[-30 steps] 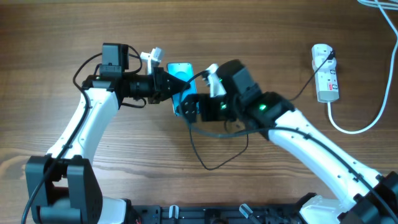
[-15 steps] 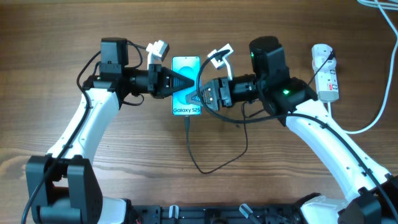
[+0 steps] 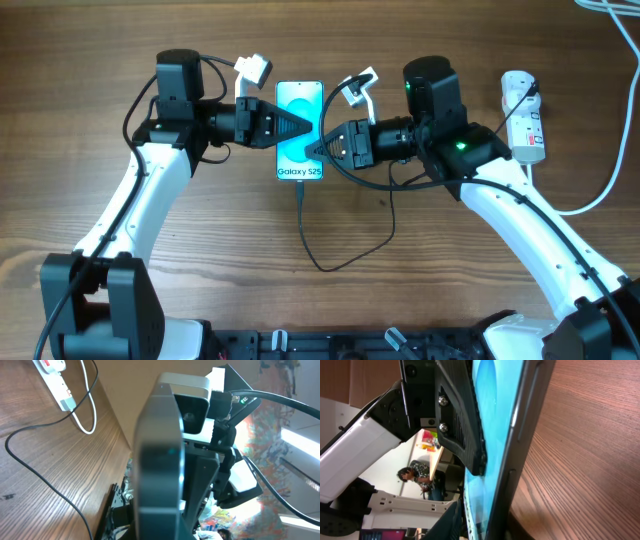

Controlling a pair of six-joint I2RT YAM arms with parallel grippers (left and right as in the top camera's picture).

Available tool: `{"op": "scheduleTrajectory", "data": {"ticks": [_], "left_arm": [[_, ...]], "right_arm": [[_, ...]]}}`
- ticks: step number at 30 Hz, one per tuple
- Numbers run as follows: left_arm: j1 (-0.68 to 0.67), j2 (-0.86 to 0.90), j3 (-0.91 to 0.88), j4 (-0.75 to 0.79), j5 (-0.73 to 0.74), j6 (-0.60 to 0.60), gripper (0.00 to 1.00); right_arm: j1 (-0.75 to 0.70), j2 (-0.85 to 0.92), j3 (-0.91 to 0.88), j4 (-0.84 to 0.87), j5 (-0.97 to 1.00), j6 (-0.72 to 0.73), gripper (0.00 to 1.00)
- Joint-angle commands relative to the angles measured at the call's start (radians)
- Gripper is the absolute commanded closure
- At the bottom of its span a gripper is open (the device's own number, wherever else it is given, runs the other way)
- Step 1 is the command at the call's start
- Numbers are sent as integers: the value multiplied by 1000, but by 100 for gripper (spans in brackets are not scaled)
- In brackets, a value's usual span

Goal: Plug charger to phone and switch on socket

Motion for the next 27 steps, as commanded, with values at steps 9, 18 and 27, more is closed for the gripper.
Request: {"op": "scheduleTrajectory", "data": {"ticks": [9,18,27], "left_arm": [[1,-3,-2,23,-12,-2,70],[105,-3,-2,26,-93,-2,4],[306,-3,-2,26,-93,-2,0]], "right_arm": [[13,-5,20,5,-75,-6,96],[13,-5,20,-104,35,-92,96],[13,50,19,-317,373,-221,96]]}}
